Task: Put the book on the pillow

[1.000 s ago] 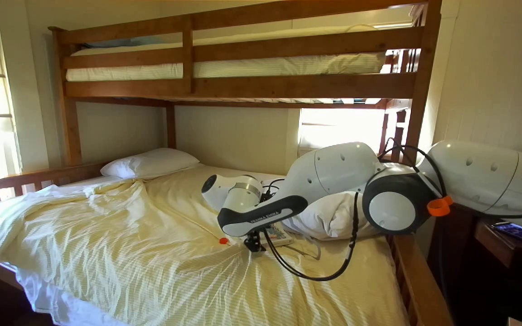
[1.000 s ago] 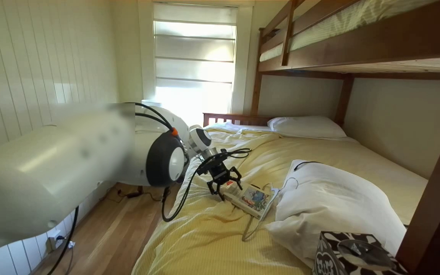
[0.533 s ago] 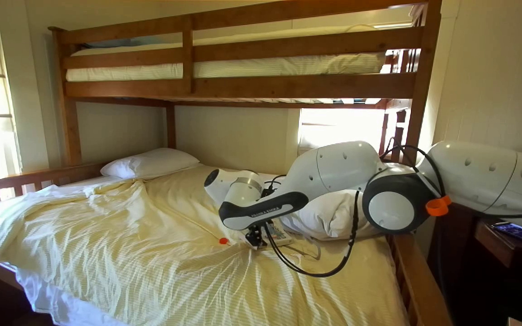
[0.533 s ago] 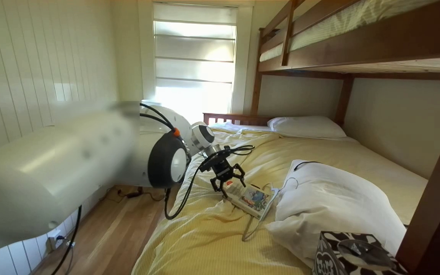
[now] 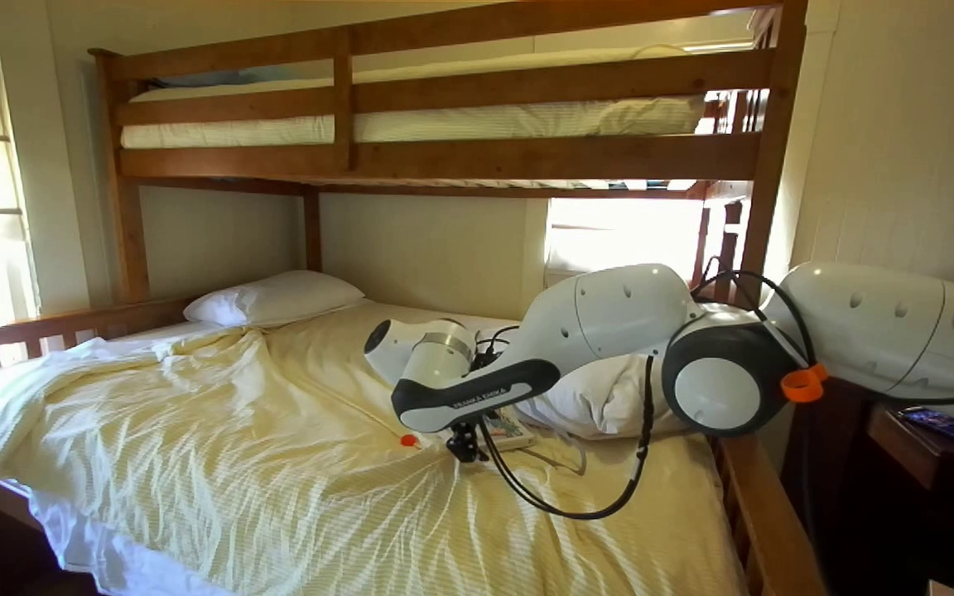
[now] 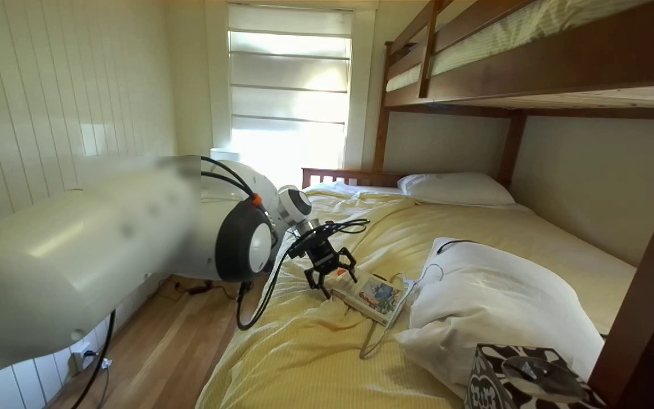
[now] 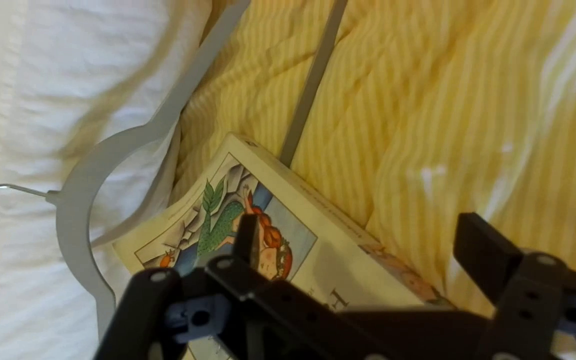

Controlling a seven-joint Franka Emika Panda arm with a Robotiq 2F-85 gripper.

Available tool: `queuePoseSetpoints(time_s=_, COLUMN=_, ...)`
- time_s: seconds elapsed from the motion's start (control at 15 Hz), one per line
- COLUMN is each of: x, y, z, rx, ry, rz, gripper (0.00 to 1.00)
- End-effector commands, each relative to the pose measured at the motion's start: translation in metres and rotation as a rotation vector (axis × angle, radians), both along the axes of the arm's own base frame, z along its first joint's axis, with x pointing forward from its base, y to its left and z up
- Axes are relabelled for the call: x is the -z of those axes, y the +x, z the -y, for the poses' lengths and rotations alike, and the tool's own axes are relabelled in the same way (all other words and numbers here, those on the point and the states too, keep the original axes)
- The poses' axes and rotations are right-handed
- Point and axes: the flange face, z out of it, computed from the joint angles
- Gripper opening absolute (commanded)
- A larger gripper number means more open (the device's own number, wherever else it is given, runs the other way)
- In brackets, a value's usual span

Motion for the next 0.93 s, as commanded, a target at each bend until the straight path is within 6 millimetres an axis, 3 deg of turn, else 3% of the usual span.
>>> queuePoseSetpoints(time_s=0.0, x=0.008, y=0.000, z=-0.002, rx=0.006, ry=0.034, rz=-0.005, gripper=1.00)
queuePoseSetpoints(time_s=0.47, x=0.009, y=0.004, z=-0.013, rx=-0.011, ry=0.088, rz=0.032, gripper=1.00)
queuePoseSetpoints(time_s=0.87, x=0.006, y=0.003, z=-0.010, rx=-0.001, ry=0.049, rz=0.037, gripper=1.00)
